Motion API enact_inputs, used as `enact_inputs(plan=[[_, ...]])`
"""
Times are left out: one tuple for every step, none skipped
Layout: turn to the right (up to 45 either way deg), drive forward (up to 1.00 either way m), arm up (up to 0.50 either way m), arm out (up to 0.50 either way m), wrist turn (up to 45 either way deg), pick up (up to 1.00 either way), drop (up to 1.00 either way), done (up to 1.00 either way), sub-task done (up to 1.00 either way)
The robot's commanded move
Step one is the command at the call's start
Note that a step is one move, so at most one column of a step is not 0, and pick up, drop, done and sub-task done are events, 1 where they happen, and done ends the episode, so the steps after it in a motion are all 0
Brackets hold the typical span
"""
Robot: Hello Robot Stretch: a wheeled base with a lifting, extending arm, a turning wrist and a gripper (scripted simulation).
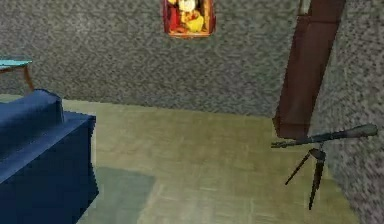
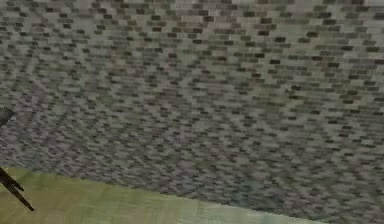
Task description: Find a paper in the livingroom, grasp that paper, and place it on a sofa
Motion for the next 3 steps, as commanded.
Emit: enact_inputs(plan=[[3.0,0.00,0.00,0.00,0.0,0.00,0.00,0.00,0.00],[0.0,1.00,0.00,0.00,0.0,0.00,0.00,0.00,0.00],[3.0,0.00,0.00,0.00,0.0,0.00,0.00,0.00,0.00]])
